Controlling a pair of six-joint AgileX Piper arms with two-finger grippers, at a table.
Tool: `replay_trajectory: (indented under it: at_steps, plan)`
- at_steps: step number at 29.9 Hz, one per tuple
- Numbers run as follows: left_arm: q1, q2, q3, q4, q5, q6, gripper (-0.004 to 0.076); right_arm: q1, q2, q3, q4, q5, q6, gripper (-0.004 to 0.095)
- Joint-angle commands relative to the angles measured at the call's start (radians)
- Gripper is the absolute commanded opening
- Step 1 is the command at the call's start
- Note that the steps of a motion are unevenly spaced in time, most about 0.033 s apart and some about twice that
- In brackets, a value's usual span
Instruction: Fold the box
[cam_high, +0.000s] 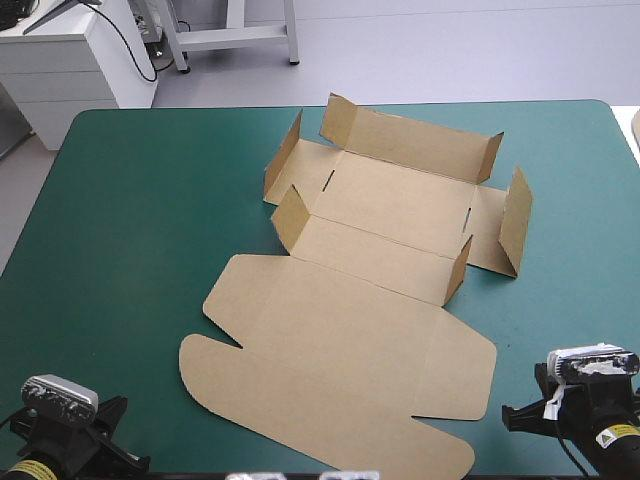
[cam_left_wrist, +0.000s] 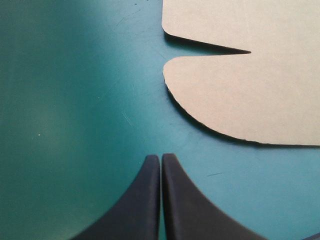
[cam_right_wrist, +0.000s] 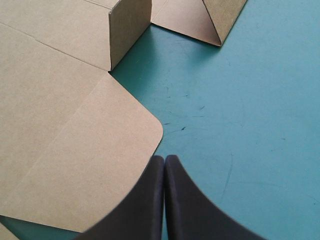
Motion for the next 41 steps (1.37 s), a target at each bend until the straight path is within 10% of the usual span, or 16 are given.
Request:
replay_trajectory:
  at_steps: [1, 18, 41]
  plan:
    - [-0.003, 0.016, -0.023, 0.001, -0.060, -0.005, -0.0008, 0.001, 0.011, -0.025, 0.018, -0.051, -0.001, -0.0021]
    - [-0.003, 0.016, -0.023, 0.001, -0.060, -0.005, -0.0008, 0.001, 0.112, -0.118, 0.020, 0.008, 0.056, -0.0021]
    - [-0.003, 0.016, -0.023, -0.003, -0.060, -0.006, -0.0008, 0.003, 0.920, -0.805, 0.247, 0.246, 0.075, 0.0048]
